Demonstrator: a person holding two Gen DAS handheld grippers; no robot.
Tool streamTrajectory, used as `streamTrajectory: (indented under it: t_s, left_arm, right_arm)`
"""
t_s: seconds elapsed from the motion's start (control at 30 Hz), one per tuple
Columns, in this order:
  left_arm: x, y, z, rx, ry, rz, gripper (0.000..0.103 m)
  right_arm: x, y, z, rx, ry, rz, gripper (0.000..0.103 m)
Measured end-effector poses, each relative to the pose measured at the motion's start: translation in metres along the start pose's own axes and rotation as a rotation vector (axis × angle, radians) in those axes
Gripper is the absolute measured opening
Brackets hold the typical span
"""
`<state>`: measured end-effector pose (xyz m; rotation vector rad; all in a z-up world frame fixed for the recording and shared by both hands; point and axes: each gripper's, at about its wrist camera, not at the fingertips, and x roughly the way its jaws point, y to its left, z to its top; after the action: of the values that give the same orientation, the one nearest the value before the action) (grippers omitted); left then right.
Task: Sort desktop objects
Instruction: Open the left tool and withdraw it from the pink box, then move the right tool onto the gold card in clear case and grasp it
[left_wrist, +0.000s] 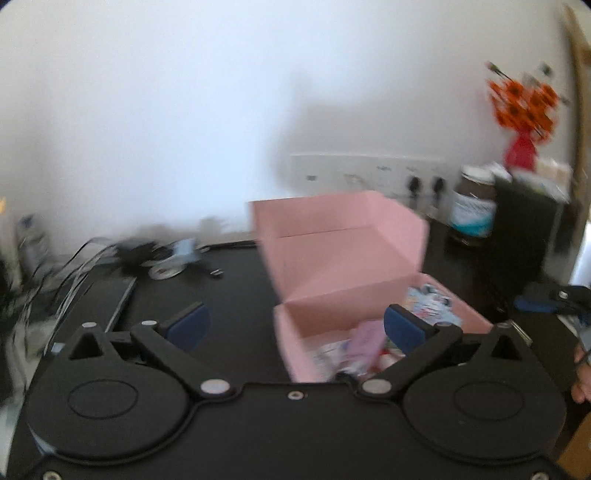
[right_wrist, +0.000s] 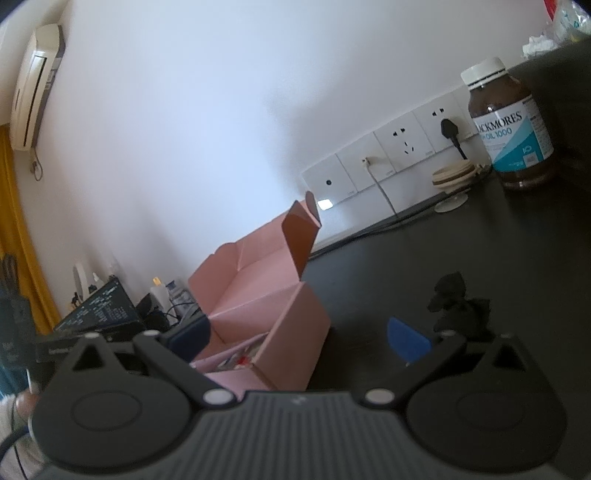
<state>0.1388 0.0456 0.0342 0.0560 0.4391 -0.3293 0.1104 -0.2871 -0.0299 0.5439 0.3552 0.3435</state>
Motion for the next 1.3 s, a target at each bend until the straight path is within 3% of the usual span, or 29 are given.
streamTrajectory:
  t_s: [0.17,0.6,0.9,1.23,1.3]
  left_arm:
    - [0.011,0.029,-0.013,-0.049,0.025,0.086,0.103]
    - [0.019,0.044,-0.034,-0.020,-0.050,0.141,0.103]
    - [0.010,0.056,-0.037,-0.106,-0.092,0.185,0.103]
    - [0.012,0.048,-0.036,-0.056,-0.080,0.196,0.103]
    - [0.010,0.048,-0.037,-0.054,-0.092,0.203,0.103]
  right_arm:
    - [0.000,0.000,0.000,0.005,-0.003,-0.009,0.102]
    - [0.001,0.001,0.000,0.002,-0.002,-0.026,0.102]
    - [0.003,0.005,0.000,-0.018,-0.004,-0.051,0.102]
    - [0.008,0.027,-0.004,-0.132,-0.004,-0.169,0.102]
    - [0.007,0.034,0.001,-0.161,0.031,-0.195,0.102]
